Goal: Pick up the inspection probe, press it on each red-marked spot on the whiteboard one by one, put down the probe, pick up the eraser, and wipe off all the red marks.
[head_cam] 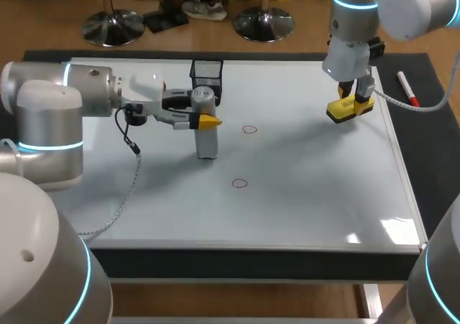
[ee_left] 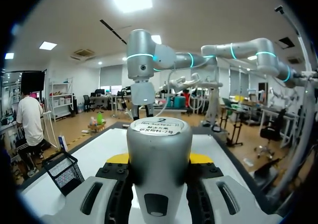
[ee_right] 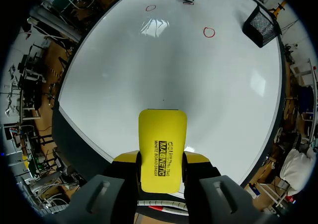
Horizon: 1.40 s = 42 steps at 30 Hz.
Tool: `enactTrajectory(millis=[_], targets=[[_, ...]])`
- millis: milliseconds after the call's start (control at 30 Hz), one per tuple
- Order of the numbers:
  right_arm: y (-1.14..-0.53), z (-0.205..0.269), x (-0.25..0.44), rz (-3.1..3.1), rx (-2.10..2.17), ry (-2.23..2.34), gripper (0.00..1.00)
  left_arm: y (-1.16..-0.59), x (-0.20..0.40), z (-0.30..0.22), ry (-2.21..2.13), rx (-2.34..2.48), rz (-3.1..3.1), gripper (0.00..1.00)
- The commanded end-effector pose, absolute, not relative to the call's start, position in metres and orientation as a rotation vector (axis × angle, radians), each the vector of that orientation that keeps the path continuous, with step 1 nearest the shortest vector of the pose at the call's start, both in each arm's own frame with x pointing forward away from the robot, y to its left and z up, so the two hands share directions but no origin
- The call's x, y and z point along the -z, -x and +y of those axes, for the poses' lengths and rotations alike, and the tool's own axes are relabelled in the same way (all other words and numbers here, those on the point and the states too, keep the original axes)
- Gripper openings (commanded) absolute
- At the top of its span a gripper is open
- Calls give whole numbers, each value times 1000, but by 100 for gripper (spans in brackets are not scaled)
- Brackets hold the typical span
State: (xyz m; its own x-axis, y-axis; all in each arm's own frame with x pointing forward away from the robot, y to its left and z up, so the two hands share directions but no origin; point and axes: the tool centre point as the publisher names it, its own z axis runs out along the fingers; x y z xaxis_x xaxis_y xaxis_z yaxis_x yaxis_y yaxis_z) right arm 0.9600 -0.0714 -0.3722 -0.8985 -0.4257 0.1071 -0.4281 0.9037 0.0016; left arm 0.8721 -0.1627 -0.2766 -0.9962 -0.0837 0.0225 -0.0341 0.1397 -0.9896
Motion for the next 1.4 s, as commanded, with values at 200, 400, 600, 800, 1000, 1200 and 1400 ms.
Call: enactTrajectory(millis=[200, 400, 600, 800, 1000, 1200, 1400], targets=[[-960, -72, 371, -2960, -37, -668, 0, -878, 284, -163, 98, 2038, 2346, 0], [-960, -72, 371, -2960, -37, -668, 0, -879, 285, -165, 96, 2033, 2358, 0], [-960, -72, 371, -2960, -37, -668, 0, -880, 288, -165, 111, 2030, 2369, 0], [-960, -72, 371, -2960, -37, -668, 0, -880, 290, -164, 124, 2031, 2373, 0], [-960, -72, 371, -2960, -37, -668, 0, -880, 290, -164, 129, 2031, 2373, 0], [-960, -72, 371, -2960, -37, -668, 0, -880, 291, -163, 135, 2033, 2368, 0], [-960, -72, 371, -2960, -37, -668, 0, -880, 289, -163, 132, 2034, 2364, 0]])
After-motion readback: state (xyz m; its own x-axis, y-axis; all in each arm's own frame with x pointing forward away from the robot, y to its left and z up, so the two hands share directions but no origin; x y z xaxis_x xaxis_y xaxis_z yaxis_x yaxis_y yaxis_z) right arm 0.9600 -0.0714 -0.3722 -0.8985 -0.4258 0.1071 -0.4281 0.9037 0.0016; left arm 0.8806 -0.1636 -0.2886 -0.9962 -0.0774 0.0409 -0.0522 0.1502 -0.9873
